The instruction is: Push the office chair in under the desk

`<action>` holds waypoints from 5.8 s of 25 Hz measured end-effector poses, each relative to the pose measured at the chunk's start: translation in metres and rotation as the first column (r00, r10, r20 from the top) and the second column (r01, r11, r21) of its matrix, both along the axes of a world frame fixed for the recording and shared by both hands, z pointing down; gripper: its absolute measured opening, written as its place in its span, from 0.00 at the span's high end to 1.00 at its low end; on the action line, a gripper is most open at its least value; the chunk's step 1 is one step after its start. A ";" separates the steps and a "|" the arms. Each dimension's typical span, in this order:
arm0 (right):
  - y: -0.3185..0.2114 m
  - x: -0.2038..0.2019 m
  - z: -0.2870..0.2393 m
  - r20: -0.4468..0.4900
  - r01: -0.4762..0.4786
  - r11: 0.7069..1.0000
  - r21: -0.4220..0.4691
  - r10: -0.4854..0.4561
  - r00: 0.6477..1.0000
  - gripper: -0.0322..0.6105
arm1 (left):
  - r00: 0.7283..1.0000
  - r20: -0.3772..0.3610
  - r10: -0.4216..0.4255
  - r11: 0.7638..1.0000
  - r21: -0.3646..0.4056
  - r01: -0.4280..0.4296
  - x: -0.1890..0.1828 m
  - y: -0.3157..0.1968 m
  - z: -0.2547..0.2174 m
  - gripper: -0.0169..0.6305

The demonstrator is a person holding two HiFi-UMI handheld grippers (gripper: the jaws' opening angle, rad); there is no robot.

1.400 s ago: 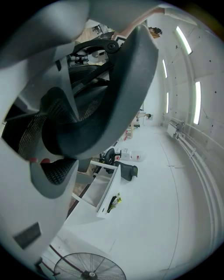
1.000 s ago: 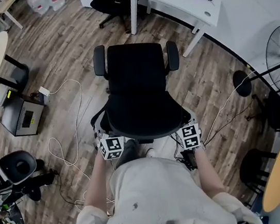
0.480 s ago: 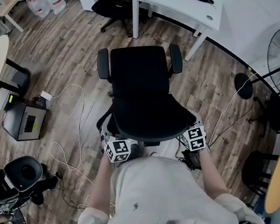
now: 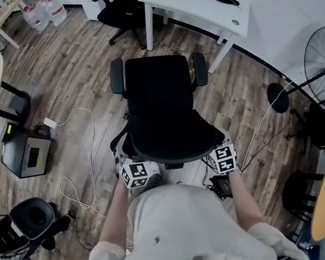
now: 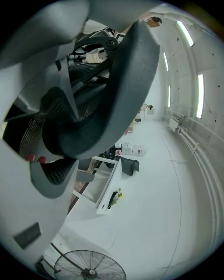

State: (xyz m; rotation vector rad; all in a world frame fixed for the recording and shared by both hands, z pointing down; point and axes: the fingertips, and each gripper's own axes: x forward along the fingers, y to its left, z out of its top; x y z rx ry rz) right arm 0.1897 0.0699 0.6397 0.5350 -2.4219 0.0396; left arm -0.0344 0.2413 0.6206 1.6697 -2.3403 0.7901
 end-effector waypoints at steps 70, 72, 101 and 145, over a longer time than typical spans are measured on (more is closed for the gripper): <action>-0.132 -0.156 -0.003 -0.016 -0.289 0.956 -0.043 0.288 0.957 0.55 | 0.954 0.031 0.297 0.955 -0.001 -0.298 -0.199 -0.214 -0.004 0.59; -0.140 -0.159 -0.004 -0.017 -0.296 0.954 -0.043 0.296 0.955 0.55 | 0.954 0.028 0.299 0.954 0.002 -0.299 -0.203 -0.223 -0.005 0.60; -0.171 -0.165 -0.015 0.000 -0.326 0.945 -0.027 0.326 0.945 0.54 | 0.942 -0.007 0.337 0.942 0.001 -0.337 -0.212 -0.264 -0.016 0.60; -0.221 -0.217 -0.023 0.027 -0.381 0.925 0.002 0.380 0.924 0.54 | 0.909 -0.052 0.414 0.910 -0.009 -0.415 -0.271 -0.341 -0.017 0.62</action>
